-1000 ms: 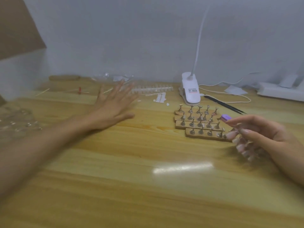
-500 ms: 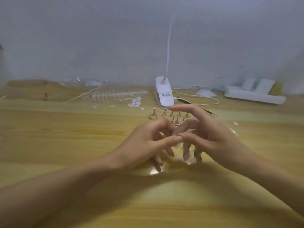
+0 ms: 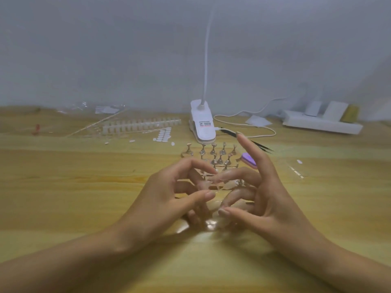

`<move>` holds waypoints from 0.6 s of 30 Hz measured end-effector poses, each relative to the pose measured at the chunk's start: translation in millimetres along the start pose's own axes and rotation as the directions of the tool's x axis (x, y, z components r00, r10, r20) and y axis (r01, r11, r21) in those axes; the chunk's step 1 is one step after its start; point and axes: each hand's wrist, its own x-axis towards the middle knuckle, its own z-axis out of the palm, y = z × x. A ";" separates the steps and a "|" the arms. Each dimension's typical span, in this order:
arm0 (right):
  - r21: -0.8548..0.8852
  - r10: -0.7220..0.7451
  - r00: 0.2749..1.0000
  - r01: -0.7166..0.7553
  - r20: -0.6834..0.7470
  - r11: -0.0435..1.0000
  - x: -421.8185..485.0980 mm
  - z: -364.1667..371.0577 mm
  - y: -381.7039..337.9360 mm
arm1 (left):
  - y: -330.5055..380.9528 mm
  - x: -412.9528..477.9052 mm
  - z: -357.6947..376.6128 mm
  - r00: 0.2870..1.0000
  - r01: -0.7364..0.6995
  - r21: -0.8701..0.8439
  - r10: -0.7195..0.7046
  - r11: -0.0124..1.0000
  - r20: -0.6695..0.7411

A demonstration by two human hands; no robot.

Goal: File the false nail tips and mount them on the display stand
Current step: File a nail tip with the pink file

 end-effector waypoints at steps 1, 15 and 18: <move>0.010 0.004 1.000 -0.004 -0.006 1.000 0.0 -1.3 -0.6 | 0.0 -1.1 -0.8 0.998 -0.059 0.097 0.060 0.993 -0.003; -0.038 0.107 0.991 -0.104 0.085 0.994 -0.5 -2.9 -4.2 | 9.4 -2.7 -2.9 0.984 -0.177 0.231 0.165 0.957 0.070; 0.006 0.150 0.985 -0.151 0.081 0.989 2.3 -5.8 -3.2 | 9.0 -1.8 -6.5 0.880 -0.443 0.555 0.460 0.705 0.118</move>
